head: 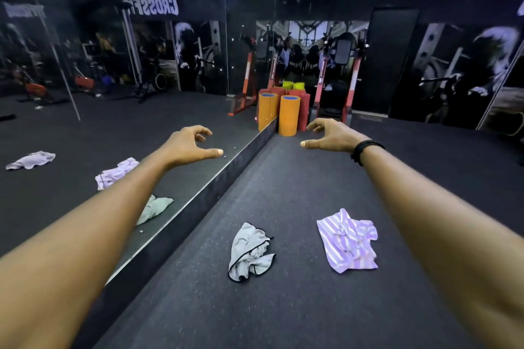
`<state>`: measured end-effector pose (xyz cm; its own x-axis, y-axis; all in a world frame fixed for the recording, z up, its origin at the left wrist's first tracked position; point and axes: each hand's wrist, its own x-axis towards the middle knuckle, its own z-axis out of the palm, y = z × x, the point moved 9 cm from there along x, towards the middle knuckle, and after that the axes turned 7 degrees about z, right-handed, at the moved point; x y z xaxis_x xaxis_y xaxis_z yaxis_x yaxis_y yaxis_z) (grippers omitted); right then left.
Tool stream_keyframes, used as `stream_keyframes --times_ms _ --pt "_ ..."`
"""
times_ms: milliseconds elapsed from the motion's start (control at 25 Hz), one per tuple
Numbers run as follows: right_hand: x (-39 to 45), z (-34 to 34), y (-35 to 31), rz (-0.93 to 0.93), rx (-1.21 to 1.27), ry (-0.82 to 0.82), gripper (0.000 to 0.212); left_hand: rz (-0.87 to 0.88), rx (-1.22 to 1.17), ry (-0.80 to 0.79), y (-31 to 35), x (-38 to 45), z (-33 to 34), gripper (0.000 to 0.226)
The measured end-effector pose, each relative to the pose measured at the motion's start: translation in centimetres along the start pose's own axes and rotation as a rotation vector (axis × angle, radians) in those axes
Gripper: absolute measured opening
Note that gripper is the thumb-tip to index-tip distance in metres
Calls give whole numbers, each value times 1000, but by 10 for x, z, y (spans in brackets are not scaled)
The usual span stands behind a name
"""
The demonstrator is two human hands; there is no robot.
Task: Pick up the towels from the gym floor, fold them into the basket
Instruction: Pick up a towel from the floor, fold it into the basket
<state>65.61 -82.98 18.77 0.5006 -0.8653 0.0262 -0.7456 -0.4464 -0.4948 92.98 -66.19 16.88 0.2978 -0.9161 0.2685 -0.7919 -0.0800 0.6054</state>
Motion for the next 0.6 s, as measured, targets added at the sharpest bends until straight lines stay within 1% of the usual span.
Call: stream_keyframes --times_ms 200,360,600 --pt "102 19 27 28 -14 -29 63 -6 -8 -39 -43 96 38 64" --pt "206 36 42 45 -20 -28 62 -4 -45 -38 -88 202 63 65" --pt "356 54 66 117 -29 -49 63 -23 -79 -86 -140 354 100 62"
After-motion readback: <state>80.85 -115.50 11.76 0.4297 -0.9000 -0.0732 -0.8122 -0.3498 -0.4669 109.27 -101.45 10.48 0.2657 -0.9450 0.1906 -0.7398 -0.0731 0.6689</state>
